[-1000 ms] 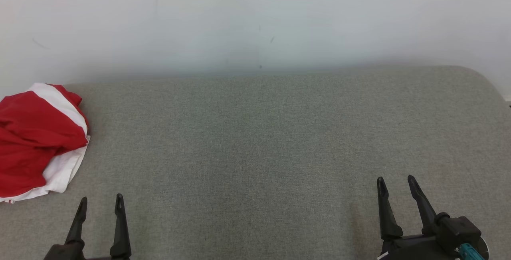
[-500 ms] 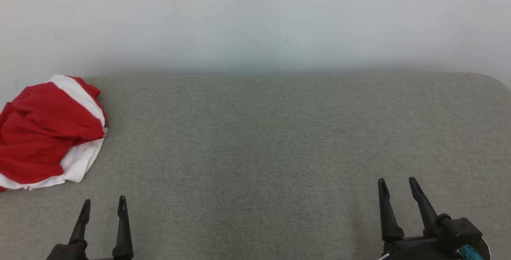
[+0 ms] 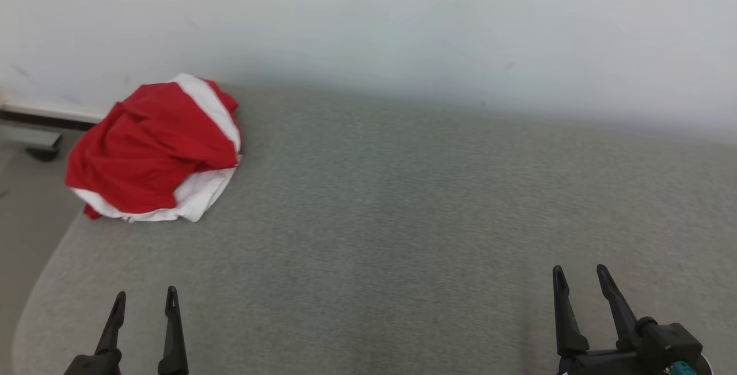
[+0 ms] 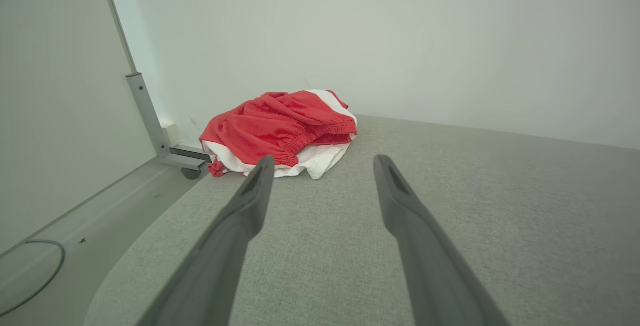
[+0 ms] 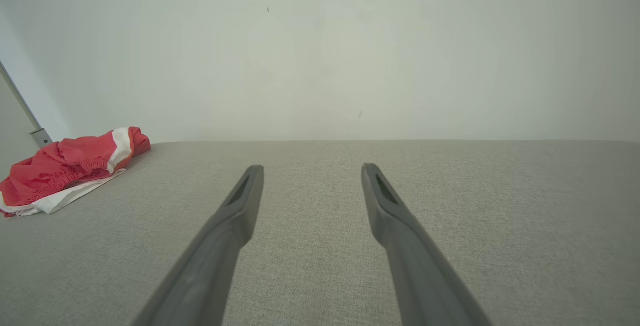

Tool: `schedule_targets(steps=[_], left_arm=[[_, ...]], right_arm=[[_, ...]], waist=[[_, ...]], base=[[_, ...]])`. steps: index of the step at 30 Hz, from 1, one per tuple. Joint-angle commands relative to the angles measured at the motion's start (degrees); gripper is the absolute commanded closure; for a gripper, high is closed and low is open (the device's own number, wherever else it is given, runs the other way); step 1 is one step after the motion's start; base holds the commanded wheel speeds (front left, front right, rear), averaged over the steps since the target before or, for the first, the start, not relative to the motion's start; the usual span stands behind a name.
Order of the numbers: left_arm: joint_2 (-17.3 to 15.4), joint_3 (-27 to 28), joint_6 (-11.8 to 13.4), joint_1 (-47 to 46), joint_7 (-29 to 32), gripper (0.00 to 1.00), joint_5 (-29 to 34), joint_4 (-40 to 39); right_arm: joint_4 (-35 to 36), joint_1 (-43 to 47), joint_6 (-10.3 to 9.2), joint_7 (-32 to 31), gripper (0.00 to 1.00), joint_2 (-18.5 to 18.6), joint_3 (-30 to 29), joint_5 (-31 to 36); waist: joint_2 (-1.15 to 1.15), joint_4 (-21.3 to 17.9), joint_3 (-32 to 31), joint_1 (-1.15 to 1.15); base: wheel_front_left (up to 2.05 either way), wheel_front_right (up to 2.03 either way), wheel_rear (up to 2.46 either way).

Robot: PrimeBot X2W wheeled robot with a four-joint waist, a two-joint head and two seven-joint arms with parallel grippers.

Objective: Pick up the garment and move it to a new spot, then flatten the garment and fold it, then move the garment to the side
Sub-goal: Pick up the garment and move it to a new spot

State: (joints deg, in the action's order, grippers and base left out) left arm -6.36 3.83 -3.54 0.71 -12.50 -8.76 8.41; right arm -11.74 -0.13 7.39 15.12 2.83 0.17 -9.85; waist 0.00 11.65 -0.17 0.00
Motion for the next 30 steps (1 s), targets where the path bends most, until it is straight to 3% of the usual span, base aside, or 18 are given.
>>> schedule_targets(steps=[1, 7, 16, 30], left_arm=[[-0.35, 0.13, 0.18, 0.33, 0.07, 0.0, -0.1, -0.19], [-0.64, 0.1, 0.73, 0.95, 0.24, 0.0, -0.21, 0.07], [-0.74, 0.24, 1.48, 1.54, -0.03, 0.0, -0.8, -0.4], [-1.34, 1.14, 3.06, 2.43, -0.56, 0.0, -1.66, -0.75]], right_arm=[[0.16, 0.2, 0.19, 0.05, 0.0, 0.1, 0.14, 0.05], [-0.17, 0.44, 0.18, 0.05, 0.0, 0.1, 0.3, 0.19], [-0.62, 0.51, 0.18, 0.06, 0.0, 0.1, 0.65, 0.23], [-0.96, -0.28, 0.18, 0.05, 0.0, 0.1, 1.71, 0.46]], waist=[[0.0, 5.02, 0.17, 0.0], [0.0, 10.55, 0.0, 0.0], [0.0, 15.48, -0.32, 0.0], [0.0, 17.38, 0.18, 0.0]], base=[[0.0, 0.0, 0.0], [0.0, 0.0, 0.0], [0.0, 0.0, 0.0], [0.0, 0.0, 0.0]])
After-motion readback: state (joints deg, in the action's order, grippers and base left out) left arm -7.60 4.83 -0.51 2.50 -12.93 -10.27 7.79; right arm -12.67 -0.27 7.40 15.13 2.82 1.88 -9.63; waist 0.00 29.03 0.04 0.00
